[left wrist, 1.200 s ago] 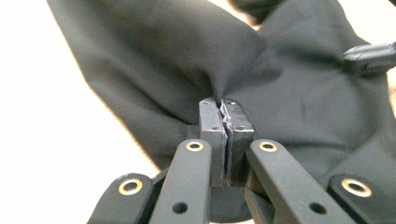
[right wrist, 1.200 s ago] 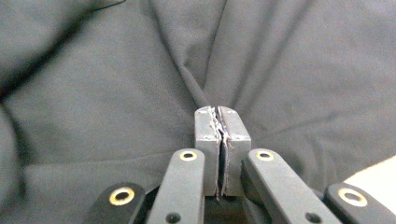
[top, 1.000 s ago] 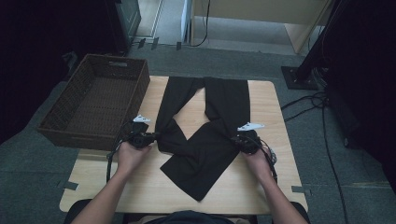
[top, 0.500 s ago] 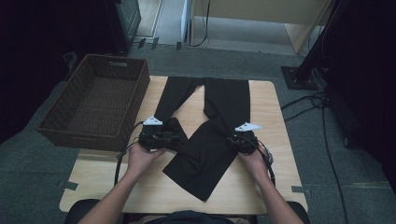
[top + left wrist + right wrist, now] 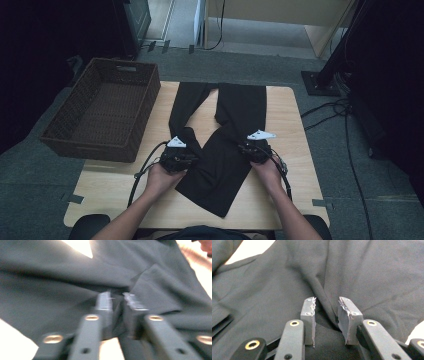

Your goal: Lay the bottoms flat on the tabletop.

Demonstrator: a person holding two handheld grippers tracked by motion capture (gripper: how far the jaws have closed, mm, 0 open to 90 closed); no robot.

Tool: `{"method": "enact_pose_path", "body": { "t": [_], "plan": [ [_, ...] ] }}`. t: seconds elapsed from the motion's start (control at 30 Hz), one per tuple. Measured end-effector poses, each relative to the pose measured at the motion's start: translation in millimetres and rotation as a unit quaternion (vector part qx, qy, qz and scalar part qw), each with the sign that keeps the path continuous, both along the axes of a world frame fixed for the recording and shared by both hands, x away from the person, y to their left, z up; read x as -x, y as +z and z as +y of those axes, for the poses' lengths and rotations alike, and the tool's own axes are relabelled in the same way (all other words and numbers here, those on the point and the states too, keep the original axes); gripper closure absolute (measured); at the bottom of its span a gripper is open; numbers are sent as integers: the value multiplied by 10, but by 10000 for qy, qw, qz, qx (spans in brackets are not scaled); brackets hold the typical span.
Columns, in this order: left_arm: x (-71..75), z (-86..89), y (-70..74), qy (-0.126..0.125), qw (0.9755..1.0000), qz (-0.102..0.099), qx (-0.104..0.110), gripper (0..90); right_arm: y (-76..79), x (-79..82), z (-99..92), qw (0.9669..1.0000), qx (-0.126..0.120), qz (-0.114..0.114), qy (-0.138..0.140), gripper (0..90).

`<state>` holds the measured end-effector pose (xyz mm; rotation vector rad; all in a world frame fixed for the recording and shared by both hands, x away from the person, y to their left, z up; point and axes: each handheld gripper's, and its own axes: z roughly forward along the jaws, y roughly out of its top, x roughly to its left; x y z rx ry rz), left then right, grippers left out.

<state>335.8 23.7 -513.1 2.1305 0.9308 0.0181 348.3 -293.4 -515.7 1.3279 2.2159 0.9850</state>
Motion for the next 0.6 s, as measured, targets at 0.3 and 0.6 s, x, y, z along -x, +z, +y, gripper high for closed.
{"method": "enact_pose_path", "body": {
  "t": [0.3, 0.6],
  "plan": [
    [140, 280, 416, 144, 9992, -106, 355, 897, 7, -55, -6, 10000, 15, 12, 60, 694],
    [364, 936, 433, 937, 9955, 104, -75, 883, 16, -112, -10, 10000, 35, 58, 41, 705]
  ]
}}
